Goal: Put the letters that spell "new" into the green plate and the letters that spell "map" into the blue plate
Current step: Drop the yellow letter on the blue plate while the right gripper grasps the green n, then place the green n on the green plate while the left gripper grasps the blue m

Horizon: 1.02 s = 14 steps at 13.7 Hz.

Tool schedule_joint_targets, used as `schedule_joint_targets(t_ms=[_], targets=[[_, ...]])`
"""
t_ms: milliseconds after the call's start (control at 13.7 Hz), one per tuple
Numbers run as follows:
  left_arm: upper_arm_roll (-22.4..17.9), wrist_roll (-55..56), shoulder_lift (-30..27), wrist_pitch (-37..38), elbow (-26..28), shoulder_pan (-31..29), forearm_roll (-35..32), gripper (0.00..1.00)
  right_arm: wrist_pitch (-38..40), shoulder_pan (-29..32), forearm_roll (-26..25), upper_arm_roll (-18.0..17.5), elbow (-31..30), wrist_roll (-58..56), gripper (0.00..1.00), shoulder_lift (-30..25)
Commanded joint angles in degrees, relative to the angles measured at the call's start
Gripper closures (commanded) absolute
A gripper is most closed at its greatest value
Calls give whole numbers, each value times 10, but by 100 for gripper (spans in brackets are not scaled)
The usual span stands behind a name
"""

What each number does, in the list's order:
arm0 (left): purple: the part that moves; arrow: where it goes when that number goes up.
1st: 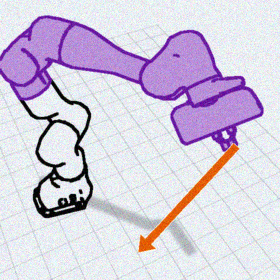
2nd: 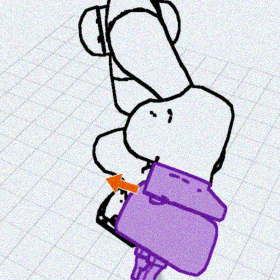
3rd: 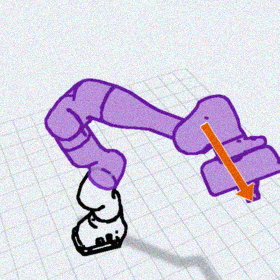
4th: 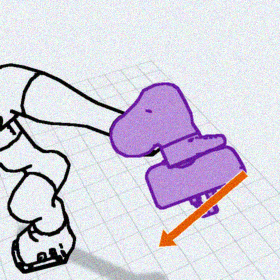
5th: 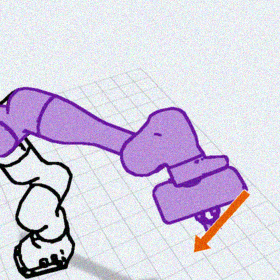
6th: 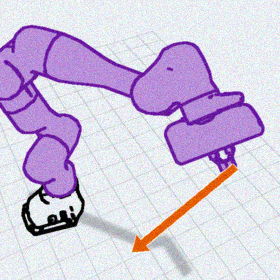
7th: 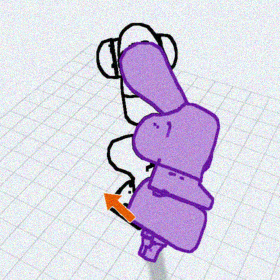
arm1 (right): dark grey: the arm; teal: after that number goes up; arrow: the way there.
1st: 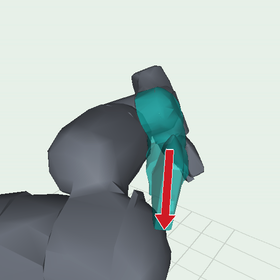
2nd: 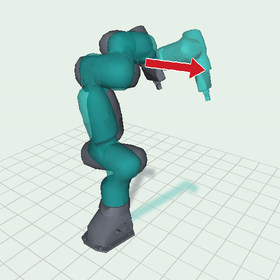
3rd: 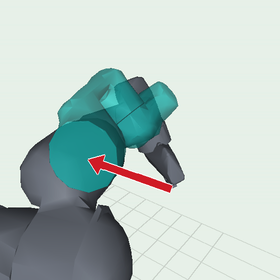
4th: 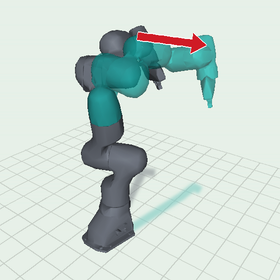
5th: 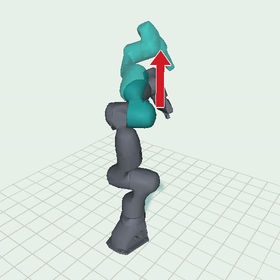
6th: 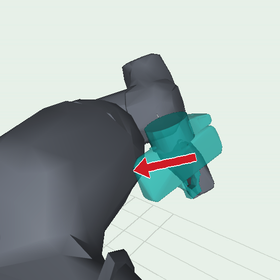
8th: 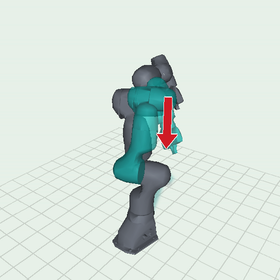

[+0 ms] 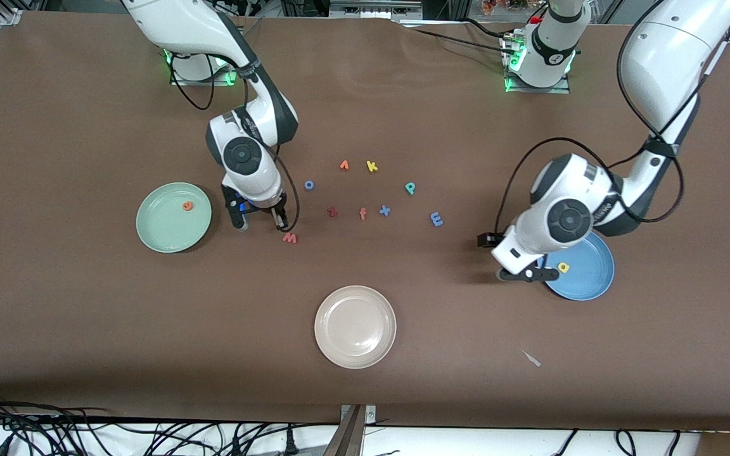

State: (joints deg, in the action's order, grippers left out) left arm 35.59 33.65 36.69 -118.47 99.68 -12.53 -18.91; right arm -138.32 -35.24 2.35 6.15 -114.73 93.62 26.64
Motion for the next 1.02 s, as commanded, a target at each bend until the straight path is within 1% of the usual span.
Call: schedule_joint_targets(t_ms=[0,73,146,292,439,585,658,731,804,877,950], targets=[[12,94,-3,-5,27,27,10,0,80,-3,-9,56,-3,-115,88,-45],[12,126,0,-6,27,42,10,0,105,-3,-9,86,-4,-173,88,-49],[12,162,2,-14,28,55,13,0,111,-3,-9,115,-10,-228,88,-56],[12,226,4,-70,53,72,13,0,111,-1,-6,165,-23,-321,88,-59],[12,272,4,-120,84,74,10,0,99,3,0,204,-45,-408,88,-58],[11,305,5,-156,104,82,8,0,66,20,3,215,-74,-461,87,-56],[11,317,5,-176,116,82,7,0,41,41,3,216,-97,-490,87,-55],[11,330,5,-189,124,83,6,3,1,61,3,216,-122,-522,87,-55],[10,343,10,-194,125,87,5,8,-31,78,4,216,-141,-546,85,-54],[7,350,12,-198,125,94,5,10,-43,85,4,216,-146,-551,78,-48],[4,356,13,-202,125,99,4,13,-43,85,10,216,-146,-552,35,-44]])
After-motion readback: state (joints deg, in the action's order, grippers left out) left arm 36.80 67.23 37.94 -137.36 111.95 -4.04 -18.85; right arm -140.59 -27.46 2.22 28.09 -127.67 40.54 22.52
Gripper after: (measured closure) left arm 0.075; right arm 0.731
